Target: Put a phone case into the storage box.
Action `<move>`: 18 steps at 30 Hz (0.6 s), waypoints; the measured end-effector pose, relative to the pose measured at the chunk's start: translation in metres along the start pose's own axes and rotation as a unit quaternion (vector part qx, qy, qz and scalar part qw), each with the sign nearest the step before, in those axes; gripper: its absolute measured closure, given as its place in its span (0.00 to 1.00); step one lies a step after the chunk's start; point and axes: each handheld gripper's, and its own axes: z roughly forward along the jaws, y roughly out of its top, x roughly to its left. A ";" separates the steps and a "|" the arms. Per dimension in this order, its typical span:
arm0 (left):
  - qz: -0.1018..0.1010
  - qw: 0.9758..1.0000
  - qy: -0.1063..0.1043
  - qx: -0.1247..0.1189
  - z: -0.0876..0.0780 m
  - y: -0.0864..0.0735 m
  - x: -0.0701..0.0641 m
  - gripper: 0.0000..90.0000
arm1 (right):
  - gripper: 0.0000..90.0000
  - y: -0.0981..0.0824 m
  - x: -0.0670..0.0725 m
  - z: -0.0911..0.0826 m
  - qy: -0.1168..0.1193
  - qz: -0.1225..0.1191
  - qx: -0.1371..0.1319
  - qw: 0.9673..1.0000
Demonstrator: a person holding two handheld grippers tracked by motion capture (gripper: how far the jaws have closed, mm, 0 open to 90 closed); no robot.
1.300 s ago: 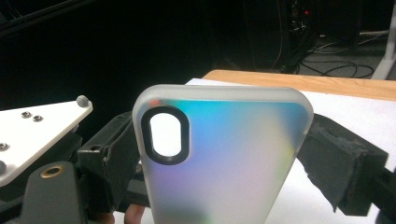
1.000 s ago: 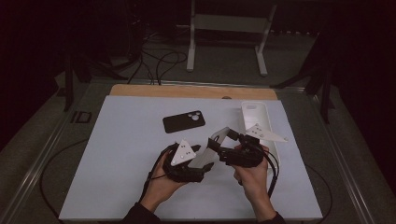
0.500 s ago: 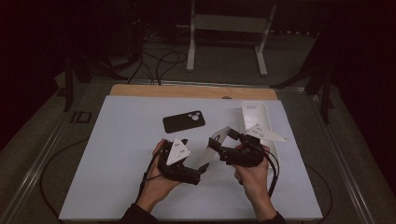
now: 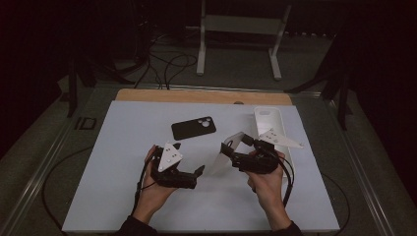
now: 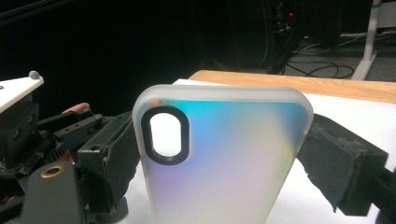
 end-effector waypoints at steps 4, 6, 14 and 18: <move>-0.002 1.000 0.014 0.004 -0.005 -0.004 0.007 0.00 | 0.19 0.001 0.000 0.000 -0.003 -0.001 0.001 1.000; -0.003 1.000 0.022 0.005 -0.008 -0.007 0.010 0.00 | 0.19 0.001 0.000 0.000 -0.003 -0.001 0.000 1.000; -0.015 0.999 0.048 0.012 -0.018 -0.021 0.026 0.00 | 0.19 0.002 -0.002 0.000 -0.007 0.001 -0.001 1.000; -0.021 0.998 0.061 0.015 -0.023 -0.029 0.033 0.00 | 0.19 0.003 -0.003 0.000 -0.008 -0.001 -0.002 1.000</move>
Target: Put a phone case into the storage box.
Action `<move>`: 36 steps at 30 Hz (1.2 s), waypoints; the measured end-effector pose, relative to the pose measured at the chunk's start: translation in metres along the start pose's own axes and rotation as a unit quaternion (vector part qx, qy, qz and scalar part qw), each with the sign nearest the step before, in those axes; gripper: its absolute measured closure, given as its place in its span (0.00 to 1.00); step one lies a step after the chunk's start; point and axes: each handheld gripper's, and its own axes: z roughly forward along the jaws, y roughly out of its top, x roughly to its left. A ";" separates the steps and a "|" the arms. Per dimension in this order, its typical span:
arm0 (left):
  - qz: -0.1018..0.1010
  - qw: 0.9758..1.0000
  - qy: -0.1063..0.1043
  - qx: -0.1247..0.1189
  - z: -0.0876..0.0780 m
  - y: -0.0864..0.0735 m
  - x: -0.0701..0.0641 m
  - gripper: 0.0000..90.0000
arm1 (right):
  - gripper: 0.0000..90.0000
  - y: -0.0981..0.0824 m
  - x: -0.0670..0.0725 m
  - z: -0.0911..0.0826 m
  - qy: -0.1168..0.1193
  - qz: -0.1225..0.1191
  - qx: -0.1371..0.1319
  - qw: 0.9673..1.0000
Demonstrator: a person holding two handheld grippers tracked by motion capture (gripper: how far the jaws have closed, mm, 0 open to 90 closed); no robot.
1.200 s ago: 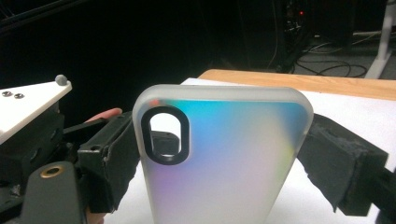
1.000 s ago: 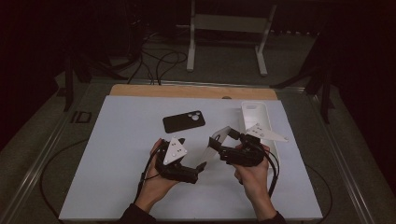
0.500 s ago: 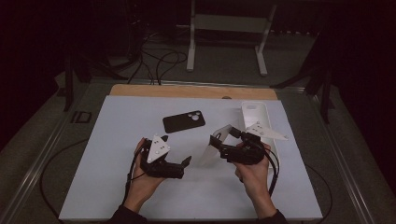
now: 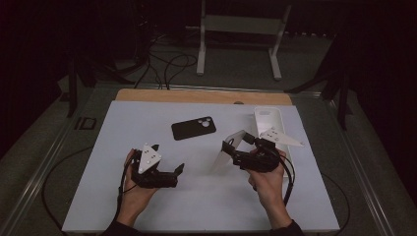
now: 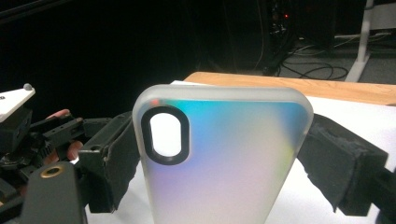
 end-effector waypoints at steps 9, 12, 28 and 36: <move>-0.010 1.000 0.024 0.005 -0.009 -0.016 0.015 0.00 | 0.19 0.008 -0.001 0.000 -0.006 -0.009 -0.004 1.000; -0.016 0.999 0.029 0.007 -0.012 -0.022 0.018 0.00 | 0.19 0.012 -0.002 0.000 -0.011 -0.011 -0.005 1.000; -0.036 0.998 0.051 0.003 -0.029 -0.053 0.034 0.00 | 0.19 0.025 -0.013 0.003 -0.031 -0.018 -0.007 0.999; -0.034 0.998 0.052 0.007 -0.032 -0.060 0.035 0.00 | 0.19 0.031 -0.018 0.004 -0.037 -0.016 -0.012 0.999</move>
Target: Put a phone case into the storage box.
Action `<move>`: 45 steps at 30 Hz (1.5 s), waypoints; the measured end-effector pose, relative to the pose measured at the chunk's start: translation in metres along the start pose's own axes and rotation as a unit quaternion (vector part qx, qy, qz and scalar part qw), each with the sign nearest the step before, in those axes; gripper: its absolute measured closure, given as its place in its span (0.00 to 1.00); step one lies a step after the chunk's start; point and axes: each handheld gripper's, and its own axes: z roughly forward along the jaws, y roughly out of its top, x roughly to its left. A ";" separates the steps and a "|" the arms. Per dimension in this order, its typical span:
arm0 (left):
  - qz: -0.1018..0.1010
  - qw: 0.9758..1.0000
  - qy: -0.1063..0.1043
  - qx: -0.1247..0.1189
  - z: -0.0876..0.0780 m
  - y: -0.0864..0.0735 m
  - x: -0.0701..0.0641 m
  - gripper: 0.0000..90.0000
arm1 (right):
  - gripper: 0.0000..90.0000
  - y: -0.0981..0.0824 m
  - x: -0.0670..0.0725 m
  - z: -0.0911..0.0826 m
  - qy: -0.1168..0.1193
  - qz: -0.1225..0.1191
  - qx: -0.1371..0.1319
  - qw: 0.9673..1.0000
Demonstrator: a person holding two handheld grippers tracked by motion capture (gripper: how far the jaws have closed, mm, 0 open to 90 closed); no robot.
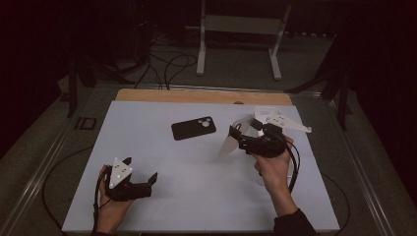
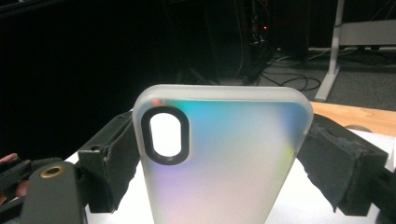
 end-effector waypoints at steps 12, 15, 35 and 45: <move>-0.002 1.000 0.004 0.000 -0.001 -0.002 0.002 0.00 | 0.19 0.010 -0.017 0.003 -0.022 0.008 0.000 1.000; -0.003 1.000 0.005 0.000 -0.001 -0.003 0.003 0.00 | 0.19 0.012 -0.022 0.004 -0.029 0.010 0.002 1.000; -0.001 1.000 0.008 -0.001 0.000 -0.003 0.002 0.00 | 0.19 0.026 -0.046 0.005 -0.071 0.015 -0.007 0.997; -0.001 1.000 0.008 -0.001 0.000 -0.002 0.002 0.00 | 0.19 0.033 -0.057 0.008 -0.091 0.015 -0.008 0.996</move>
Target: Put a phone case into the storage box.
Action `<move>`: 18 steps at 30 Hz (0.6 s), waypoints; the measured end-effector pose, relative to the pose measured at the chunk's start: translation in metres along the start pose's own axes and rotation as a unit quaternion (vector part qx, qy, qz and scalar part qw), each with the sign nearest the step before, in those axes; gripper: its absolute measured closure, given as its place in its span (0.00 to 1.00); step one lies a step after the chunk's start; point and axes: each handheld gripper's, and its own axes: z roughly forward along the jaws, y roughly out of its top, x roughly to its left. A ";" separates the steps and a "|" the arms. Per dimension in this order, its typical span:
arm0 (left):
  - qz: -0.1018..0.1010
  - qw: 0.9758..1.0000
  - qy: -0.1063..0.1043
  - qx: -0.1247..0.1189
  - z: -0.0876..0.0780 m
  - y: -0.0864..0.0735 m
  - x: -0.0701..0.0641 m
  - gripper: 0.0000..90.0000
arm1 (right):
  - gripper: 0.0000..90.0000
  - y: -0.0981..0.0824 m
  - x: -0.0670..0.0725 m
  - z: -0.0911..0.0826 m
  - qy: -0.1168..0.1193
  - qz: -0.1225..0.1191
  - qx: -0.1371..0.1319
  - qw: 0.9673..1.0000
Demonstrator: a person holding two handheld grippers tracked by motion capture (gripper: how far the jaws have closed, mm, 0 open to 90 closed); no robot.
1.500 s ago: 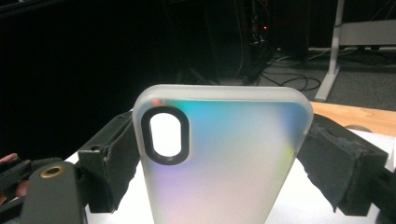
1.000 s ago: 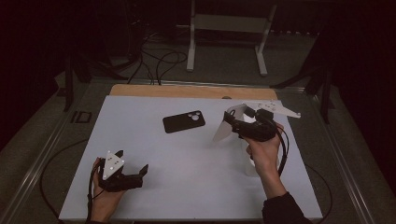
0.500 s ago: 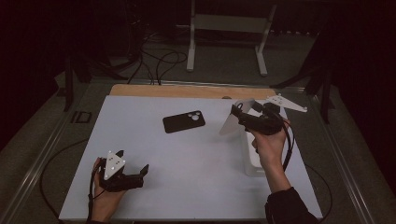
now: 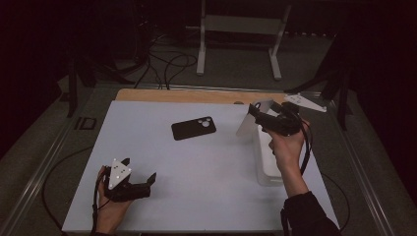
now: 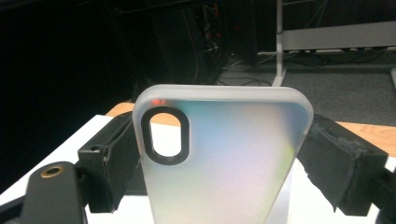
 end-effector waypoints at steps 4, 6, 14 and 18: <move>0.000 1.000 0.000 0.000 0.000 0.000 0.000 0.00 | 0.19 0.001 -0.004 0.003 -0.009 -0.003 0.001 1.000; -0.001 1.000 0.000 -0.001 0.000 0.000 0.000 0.00 | 0.19 0.001 -0.006 0.004 -0.013 -0.002 0.002 1.000; -0.001 1.000 -0.001 0.000 0.000 0.000 0.000 0.00 | 0.19 0.005 -0.014 0.008 -0.029 0.001 0.004 1.000; -0.001 1.000 -0.001 0.000 0.000 0.000 -0.001 0.00 | 0.19 0.009 -0.017 0.010 -0.036 -0.005 0.005 0.999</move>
